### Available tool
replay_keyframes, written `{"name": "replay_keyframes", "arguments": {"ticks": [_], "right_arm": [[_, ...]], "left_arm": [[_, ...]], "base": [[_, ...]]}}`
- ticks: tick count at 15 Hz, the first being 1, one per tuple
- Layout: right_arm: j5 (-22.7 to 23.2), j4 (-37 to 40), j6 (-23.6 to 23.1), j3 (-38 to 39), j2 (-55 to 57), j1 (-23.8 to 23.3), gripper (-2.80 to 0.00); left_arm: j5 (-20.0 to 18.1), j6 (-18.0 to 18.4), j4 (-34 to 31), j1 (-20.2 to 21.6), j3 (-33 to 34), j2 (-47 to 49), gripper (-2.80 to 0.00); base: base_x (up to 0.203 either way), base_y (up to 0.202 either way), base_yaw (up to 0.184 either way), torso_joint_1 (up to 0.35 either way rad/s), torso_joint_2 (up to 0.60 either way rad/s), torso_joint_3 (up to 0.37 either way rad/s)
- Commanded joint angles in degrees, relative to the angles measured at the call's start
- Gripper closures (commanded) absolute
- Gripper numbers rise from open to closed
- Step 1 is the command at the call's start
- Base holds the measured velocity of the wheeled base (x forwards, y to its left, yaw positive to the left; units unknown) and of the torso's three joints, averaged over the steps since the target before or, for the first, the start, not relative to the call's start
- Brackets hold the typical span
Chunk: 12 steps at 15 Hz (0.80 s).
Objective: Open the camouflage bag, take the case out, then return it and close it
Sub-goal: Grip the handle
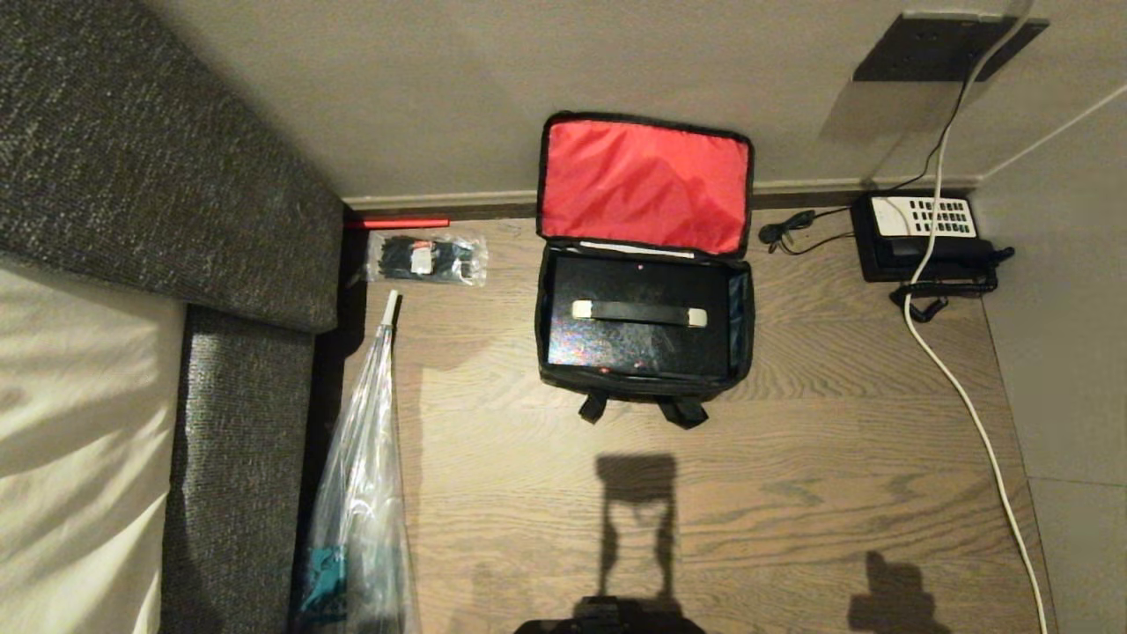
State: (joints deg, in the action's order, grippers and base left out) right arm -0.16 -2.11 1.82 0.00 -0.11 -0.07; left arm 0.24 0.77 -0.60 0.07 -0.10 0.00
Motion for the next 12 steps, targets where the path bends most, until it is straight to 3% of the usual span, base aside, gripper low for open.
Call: {"name": "replay_keyframes", "arguments": {"ticks": [1, 4, 6, 7, 8, 10, 12], "right_arm": [[-0.2, -0.2, 0.1, 0.8, -0.2, 0.0, 0.00], [0.8, 5.4, 0.1, -9.1, -0.2, 0.0, 0.00], [2.2, 21.4, 1.2, -23.5, -0.2, 0.0, 0.00], [3.2, 33.0, 2.4, -30.1, -0.2, 0.0, 0.00], [3.6, 40.3, 3.1, -33.7, -0.2, 0.1, 0.00], [4.6, 43.6, 4.4, -34.3, -0.1, 0.1, 0.00], [6.0, 43.9, 5.6, -29.8, 2.0, 0.0, 0.00]], "left_arm": [[0.0, 0.0, 0.0, 0.0, 0.0, 0.0, 0.00], [0.0, -0.2, 0.0, 0.0, 0.0, 0.0, 0.00], [0.0, -0.1, 0.0, 0.0, 0.0, 0.0, 0.00], [-0.1, 0.0, 0.0, 0.0, 0.0, 0.0, 0.00], [0.0, -0.1, 0.0, 0.0, 0.0, 0.0, 0.00], [0.0, 0.1, 0.0, 0.0, 0.0, -0.1, 0.00], [-0.1, -0.1, -0.1, 0.0, 0.0, 0.0, 0.00]], "base": [[0.000, 0.000, 0.000, 0.000, 0.00, 0.000], [0.000, 0.000, 0.000, 0.000, 0.00, 0.000], [0.000, 0.000, 0.000, 0.000, 0.00, 0.000], [0.000, 0.000, 0.000, 0.000, 0.00, 0.000], [0.000, 0.000, 0.000, 0.000, 0.00, 0.000], [0.000, 0.000, 0.000, 0.000, 0.00, 0.000], [0.000, 0.000, 0.000, 0.000, 0.00, 0.000]]}}
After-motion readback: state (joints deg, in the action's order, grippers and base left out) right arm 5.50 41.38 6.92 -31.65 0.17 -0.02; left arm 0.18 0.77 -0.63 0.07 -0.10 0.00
